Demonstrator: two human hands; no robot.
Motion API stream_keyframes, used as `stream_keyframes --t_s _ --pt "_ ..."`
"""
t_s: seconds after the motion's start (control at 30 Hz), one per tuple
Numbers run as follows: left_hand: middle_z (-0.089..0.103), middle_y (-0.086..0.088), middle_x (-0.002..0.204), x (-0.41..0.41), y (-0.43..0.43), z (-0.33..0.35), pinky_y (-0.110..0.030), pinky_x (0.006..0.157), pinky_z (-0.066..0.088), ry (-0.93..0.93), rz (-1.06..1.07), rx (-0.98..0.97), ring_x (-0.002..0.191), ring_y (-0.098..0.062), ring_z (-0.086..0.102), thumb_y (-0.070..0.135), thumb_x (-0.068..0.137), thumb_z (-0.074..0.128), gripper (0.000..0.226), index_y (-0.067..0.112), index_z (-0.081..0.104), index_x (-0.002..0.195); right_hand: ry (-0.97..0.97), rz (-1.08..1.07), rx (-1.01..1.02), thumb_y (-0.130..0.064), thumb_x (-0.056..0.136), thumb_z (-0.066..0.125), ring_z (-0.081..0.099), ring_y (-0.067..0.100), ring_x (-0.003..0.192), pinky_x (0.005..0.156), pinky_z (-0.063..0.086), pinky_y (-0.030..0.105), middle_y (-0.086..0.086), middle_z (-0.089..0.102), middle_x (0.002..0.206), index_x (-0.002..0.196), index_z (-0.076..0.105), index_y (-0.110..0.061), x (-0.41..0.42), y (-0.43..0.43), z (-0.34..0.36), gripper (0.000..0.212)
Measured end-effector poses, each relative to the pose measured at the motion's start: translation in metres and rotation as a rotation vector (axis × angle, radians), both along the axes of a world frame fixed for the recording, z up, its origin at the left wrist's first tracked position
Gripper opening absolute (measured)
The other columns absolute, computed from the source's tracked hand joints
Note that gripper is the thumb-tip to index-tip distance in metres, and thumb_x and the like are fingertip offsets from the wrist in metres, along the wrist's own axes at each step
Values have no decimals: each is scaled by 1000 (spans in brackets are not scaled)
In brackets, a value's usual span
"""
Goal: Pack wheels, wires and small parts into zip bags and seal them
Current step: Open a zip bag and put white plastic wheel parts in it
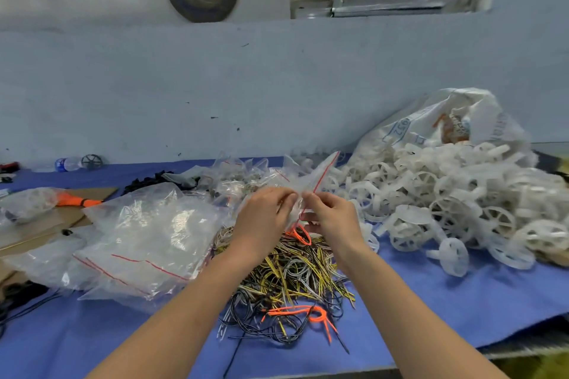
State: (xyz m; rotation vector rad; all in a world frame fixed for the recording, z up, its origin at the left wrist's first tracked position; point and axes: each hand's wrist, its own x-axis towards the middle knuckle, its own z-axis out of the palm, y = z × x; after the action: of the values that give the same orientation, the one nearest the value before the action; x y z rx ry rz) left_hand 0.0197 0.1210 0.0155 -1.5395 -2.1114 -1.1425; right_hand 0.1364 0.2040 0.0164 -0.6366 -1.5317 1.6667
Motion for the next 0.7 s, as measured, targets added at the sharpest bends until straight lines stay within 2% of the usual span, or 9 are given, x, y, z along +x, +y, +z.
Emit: stream_keyframes --t_s 0.13,0.23,0.3,0.37,0.43,0.5,0.57,0.63,0.7 --pt "69 10 89 28 24 3 -30 73 50 -246 -113 59 85 -7 62 34 100 52 23 21 71 101 22 -76 -3 -29 92 70 66 11 62 56 54 24 2 69 74 88 67 -7 27 11 4 23" --pt "65 11 78 44 38 7 -23 62 43 -412 -124 78 71 -2 57 33 101 51 24 24 68 87 42 -140 29 -34 88 74 63 10 56 50 51 22 -2 66 71 81 58 -10 46 16 6 29" --pt "66 3 80 50 46 9 -28 63 48 -658 -108 116 73 -11 59 27 102 47 27 18 65 83 79 -218 66 -31 88 74 59 11 53 49 50 26 -3 61 67 81 54 -11 59 20 6 30" --pt "68 -4 85 61 53 10 -30 61 54 -1032 -170 127 76 -17 64 20 103 45 26 10 64 90 84 -369 152 -21 91 71 53 12 50 52 50 34 -5 55 67 84 51 -15 72 27 6 22" --pt "66 -9 88 81 57 6 -27 58 55 -1280 -272 60 71 -17 65 18 103 45 22 3 62 101 -31 -536 353 -13 90 63 50 13 54 56 46 38 -10 51 65 88 51 -24 84 34 9 17" --pt "63 -11 96 102 60 0 -30 60 54 -1327 -305 15 75 -19 65 23 101 49 24 2 59 110 -220 -620 599 -11 86 60 52 16 64 58 42 37 -9 52 65 90 53 -30 94 37 11 21" --pt "64 -8 103 115 64 -7 -36 67 57 -1282 -356 15 81 -18 66 34 97 55 31 9 57 116 -343 -617 788 -11 85 62 52 17 72 59 42 36 -12 50 67 91 57 -31 101 37 9 21" --pt "69 -7 107 122 67 -12 -44 78 59 -1242 -441 -25 85 -20 68 41 95 58 36 15 58 119 -385 -600 957 -14 87 64 52 18 72 58 42 35 -15 47 71 93 60 -27 105 35 1 15" --pt "73 -9 100 126 67 -15 -44 78 59 -1249 -466 -19 80 -22 70 37 98 55 29 12 63 112 -382 -650 1139 -13 87 66 54 21 65 51 43 33 -9 51 80 96 62 -24 107 36 -9 15"
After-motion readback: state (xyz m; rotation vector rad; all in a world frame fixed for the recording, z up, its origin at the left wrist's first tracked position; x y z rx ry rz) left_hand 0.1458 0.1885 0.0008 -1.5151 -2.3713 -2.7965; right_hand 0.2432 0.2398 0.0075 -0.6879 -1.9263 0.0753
